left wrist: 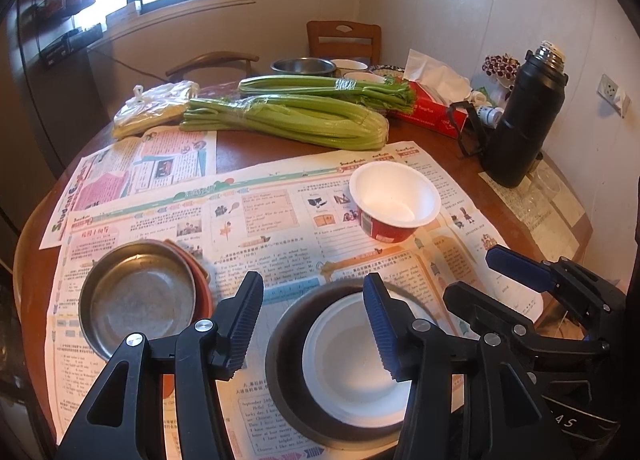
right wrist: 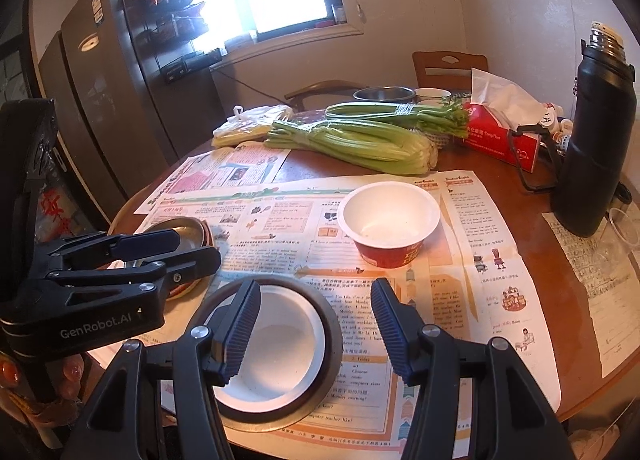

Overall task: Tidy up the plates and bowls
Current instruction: 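Move the left tool to the red-sided paper bowl and grasp its rim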

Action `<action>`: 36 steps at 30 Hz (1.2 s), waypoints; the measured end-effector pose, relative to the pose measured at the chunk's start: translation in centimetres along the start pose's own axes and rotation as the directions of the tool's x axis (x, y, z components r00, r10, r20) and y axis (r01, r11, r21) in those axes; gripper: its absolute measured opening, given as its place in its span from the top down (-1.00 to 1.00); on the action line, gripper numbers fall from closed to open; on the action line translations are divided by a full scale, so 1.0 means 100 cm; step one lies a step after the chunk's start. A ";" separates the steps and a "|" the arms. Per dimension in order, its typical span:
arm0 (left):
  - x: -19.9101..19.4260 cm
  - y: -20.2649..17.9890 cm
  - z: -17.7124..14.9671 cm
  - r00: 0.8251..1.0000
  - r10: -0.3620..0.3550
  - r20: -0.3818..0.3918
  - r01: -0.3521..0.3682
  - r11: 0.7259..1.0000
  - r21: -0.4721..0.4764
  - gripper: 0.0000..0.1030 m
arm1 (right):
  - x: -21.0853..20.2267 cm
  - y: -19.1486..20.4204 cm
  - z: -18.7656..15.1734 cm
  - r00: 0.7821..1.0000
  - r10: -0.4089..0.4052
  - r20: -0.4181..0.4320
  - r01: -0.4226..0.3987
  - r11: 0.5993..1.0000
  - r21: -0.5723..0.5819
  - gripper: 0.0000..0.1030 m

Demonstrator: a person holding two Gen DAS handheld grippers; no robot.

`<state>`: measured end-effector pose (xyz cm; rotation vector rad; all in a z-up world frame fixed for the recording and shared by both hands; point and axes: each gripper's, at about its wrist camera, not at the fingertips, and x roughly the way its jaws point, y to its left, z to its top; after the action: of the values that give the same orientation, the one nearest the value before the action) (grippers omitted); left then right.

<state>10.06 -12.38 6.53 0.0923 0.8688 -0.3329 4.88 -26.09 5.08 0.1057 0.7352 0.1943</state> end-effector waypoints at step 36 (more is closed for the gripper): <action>0.122 -0.034 0.088 0.987 -0.073 -0.141 0.078 0.996 0.033 -0.12 | 0.079 -0.084 0.037 0.990 -0.084 -0.113 0.101 0.984 0.147 -0.12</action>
<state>22.70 -20.55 3.09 0.1190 1.0065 -0.4180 14.29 -32.73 1.22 0.2073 0.8587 0.0548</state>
